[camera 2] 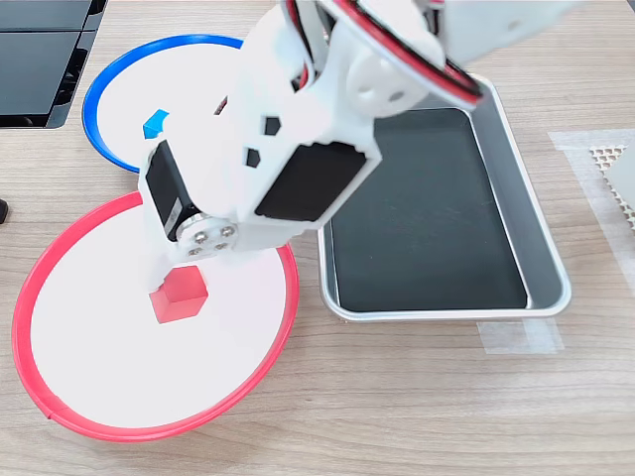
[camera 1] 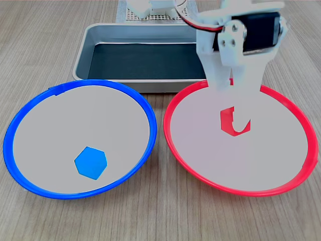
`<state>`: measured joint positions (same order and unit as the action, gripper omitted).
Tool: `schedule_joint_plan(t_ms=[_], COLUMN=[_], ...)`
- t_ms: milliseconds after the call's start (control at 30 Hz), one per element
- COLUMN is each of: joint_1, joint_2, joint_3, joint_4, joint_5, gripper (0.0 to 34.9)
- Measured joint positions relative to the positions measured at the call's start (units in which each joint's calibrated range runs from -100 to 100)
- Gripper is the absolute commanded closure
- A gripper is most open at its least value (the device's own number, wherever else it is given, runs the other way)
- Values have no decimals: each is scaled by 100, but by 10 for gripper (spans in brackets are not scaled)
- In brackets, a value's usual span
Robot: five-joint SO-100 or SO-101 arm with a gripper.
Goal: Move two blocks from tray to matching dishes
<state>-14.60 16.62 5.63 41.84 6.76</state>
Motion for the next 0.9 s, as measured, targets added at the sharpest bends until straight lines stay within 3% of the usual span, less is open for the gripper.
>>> schedule_joint_plan(t_ms=[33, 100, 167, 367, 400, 633, 733, 767, 900], joint_1=[35, 18, -53, 327, 637, 1381, 1619, 1611, 1681], joint_2=[0, -26, -213, -2174, -3180, -7008, -8909, -9932, -10921], joint_3=[145, 417, 799, 2341, 3194, 6570, 8140, 8866, 9392], joint_4=[-196, -432, -620, -1044, -1248, -1542, -1199, -791, -204], joint_5=[63, 132, 220, 98, -117, -571, -650, -635, -659], gripper=[104, 176, 346, 347, 347, 348, 348, 348, 348])
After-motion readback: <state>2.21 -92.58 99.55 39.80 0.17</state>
